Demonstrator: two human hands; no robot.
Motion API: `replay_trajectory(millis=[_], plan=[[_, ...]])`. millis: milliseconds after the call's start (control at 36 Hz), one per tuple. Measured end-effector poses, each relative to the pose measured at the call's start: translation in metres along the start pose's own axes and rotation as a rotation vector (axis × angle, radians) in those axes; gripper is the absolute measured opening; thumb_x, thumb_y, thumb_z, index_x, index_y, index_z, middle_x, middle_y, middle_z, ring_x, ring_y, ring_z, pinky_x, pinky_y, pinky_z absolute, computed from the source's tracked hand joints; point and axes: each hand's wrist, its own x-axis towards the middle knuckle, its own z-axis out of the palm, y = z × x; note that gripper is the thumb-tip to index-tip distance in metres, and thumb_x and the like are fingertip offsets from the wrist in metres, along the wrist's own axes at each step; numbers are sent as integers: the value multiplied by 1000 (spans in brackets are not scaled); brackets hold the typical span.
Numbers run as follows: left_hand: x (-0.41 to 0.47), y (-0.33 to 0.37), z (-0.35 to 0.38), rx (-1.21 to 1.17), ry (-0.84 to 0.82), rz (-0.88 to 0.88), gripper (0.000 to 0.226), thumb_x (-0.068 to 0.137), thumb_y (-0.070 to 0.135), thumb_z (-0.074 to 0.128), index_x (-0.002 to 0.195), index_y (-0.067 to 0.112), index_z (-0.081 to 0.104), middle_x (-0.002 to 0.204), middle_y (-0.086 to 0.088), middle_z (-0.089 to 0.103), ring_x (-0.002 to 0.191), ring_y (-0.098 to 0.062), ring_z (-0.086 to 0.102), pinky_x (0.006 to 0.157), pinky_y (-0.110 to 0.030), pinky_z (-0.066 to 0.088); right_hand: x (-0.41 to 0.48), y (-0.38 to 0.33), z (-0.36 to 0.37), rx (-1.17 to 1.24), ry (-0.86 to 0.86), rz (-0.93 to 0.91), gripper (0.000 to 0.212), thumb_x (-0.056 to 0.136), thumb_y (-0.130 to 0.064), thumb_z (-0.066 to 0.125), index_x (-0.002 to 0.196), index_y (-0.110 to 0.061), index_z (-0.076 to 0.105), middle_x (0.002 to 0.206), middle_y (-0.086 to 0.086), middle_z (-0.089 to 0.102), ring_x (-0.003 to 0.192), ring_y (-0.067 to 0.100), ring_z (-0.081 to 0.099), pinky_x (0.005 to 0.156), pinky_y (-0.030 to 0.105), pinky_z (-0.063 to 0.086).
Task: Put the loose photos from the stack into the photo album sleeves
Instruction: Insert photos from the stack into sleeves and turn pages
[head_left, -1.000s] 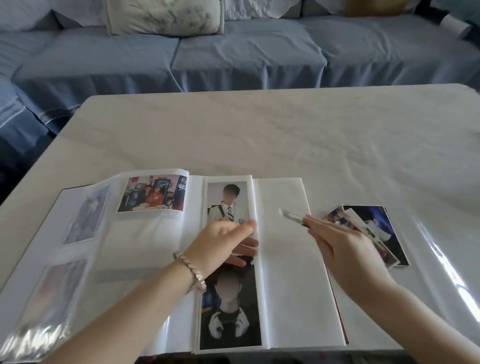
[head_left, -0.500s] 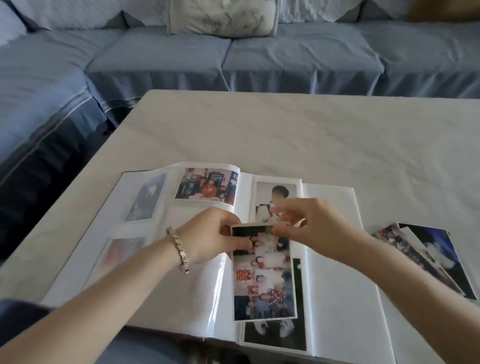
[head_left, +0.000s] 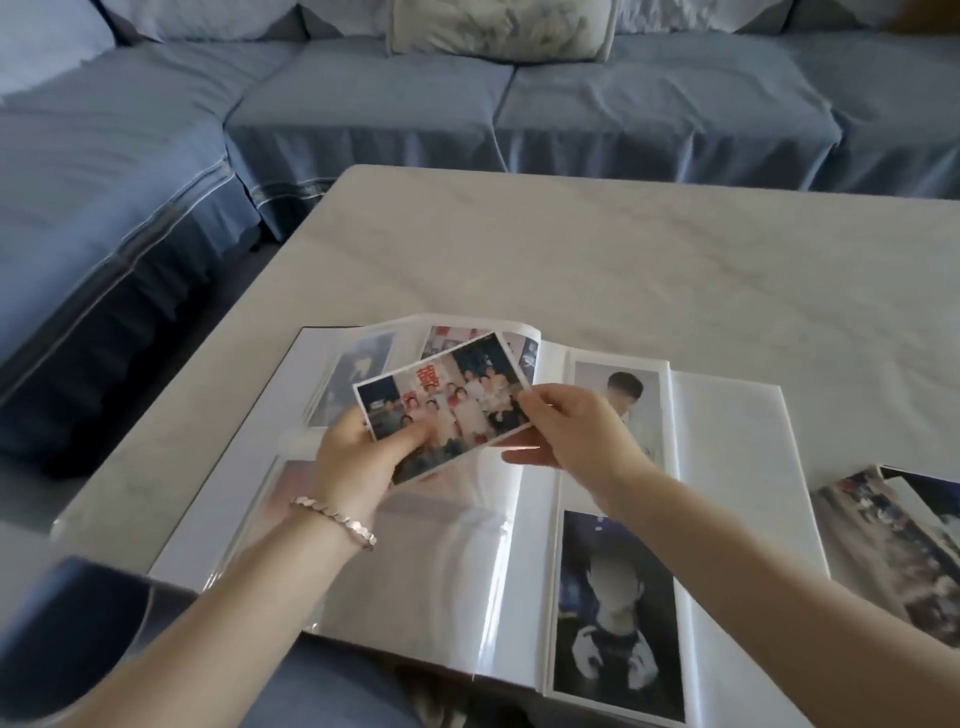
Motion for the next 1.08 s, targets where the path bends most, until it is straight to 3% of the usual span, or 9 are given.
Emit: replay_trajectory(millis=[139,194,250,306,417,611,778,972,1083], plan=[[10,-12,-26,317,223,277,26,79,11,71,96,24,58,86,15,64,75,5,61,55,-9,43,17,8,0,-774,55,-427,34,100,-27,38,130,-22,54,131,-9,52,120,8,46,92,9,34],[13,-16,-38,376,269,318,39,79,8,70,113,17,54,94,9,64,78,2,61,54,-4,42,27,14,-2,-958,-74,-446,40,100,-29,37,140,-25,41,150,-6,32,139,9,23,112,24,19],[16,-19,-49,410,286,331,55,81,7,69,130,18,46,111,5,59,91,-7,59,58,-5,43,36,20,-1,-1129,-159,-426,44,101,-32,34,145,-29,30,156,-8,15,144,8,5,115,30,7],[19,-19,-58,410,306,357,68,82,6,68,140,20,36,120,9,50,98,-4,54,58,-2,42,42,25,-1,-1228,-167,-444,46,101,-36,31,146,-33,25,157,-11,8,144,7,-2,114,29,4],[23,-24,-72,411,354,403,76,82,0,66,146,15,27,126,14,35,96,17,39,63,10,31,44,33,-2,-1270,-145,-470,47,100,-39,27,146,-35,22,157,-12,6,144,7,-5,114,29,6],[29,-34,-85,415,419,418,74,84,-2,64,146,16,28,145,-5,39,109,-3,42,64,10,34,45,34,1,-1287,-151,-441,47,100,-41,26,147,-36,20,157,-12,5,143,7,-6,115,30,4],[36,-38,-93,408,449,411,75,84,-3,63,146,19,27,145,-6,39,118,-15,48,58,4,40,45,34,1,-1285,-152,-442,47,100,-41,27,146,-35,21,157,-11,7,144,7,-6,116,30,4],[38,-44,-98,363,384,368,74,81,-5,65,143,17,32,139,-6,43,108,-9,47,54,5,39,46,34,1,-1285,-152,-445,47,100,-41,27,146,-36,22,157,-12,7,144,7,-4,115,28,6],[43,-46,-112,360,309,277,76,78,2,71,141,23,34,135,-4,48,110,-16,55,58,-6,46,46,33,0,-1292,-164,-444,46,100,-40,27,146,-36,21,157,-12,6,144,7,-5,115,27,4]])
